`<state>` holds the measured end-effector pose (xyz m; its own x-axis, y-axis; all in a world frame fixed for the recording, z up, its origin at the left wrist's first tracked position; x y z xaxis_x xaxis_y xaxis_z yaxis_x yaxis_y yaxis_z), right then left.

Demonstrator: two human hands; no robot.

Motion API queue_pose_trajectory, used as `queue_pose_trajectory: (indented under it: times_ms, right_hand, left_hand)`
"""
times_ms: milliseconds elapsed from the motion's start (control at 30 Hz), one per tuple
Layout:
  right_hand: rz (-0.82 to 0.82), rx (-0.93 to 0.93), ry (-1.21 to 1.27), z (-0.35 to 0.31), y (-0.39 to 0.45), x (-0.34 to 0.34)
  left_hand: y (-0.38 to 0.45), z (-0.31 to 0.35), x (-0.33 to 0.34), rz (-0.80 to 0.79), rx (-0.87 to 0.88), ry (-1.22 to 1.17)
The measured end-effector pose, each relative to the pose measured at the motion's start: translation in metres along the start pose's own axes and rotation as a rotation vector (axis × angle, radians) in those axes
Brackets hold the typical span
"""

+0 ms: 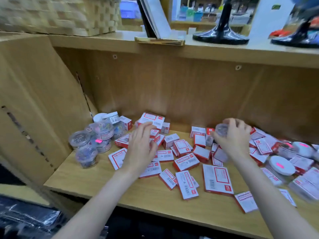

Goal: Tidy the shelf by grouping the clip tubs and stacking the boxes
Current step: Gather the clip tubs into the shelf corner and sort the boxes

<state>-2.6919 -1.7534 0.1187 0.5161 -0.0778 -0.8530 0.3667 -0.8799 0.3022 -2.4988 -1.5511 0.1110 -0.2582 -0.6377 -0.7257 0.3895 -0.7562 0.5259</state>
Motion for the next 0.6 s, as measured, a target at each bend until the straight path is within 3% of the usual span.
queue_pose_trajectory:
  times_ms: [100,200,300,433,500,600]
  right_hand:
    - [-0.205,0.072,-0.082,0.026,0.011,0.012]
    - [-0.181,0.016,0.244,0.033,0.017,0.002]
    - [-0.208,-0.044,0.547,0.039,0.010,-0.026]
    - [-0.377,-0.088,0.761,0.059,-0.016,-0.045]
    - [-0.414,-0.070,0.846,0.083,-0.024,-0.055]
    - [-0.326,-0.004,0.896,0.138,-0.027,-0.090]
  left_hand:
    - [0.005,0.026,0.019,-0.019,0.034,-0.031]
    - [0.009,0.044,0.042,-0.063,0.002,-0.104]
    - [0.017,0.077,0.068,-0.220,0.007,-0.292]
    - [0.034,0.149,0.116,-0.437,0.118,-0.510]
    - [0.042,0.183,0.140,-0.462,0.147,-0.577]
    - [0.053,0.219,0.168,-0.435,0.150,-0.685]
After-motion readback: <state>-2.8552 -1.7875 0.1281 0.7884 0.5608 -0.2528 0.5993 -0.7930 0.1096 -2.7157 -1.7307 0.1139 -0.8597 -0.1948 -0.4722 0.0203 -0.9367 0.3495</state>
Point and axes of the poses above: each hand's wrist, its own y-axis towards the middle knuckle, its own x-axis out of the palm, z = x × y, the point moved 8 cm from there along y, towards the middle knuckle, and after that the axes turned 6 degrees about -z, right-handed, at the moved point
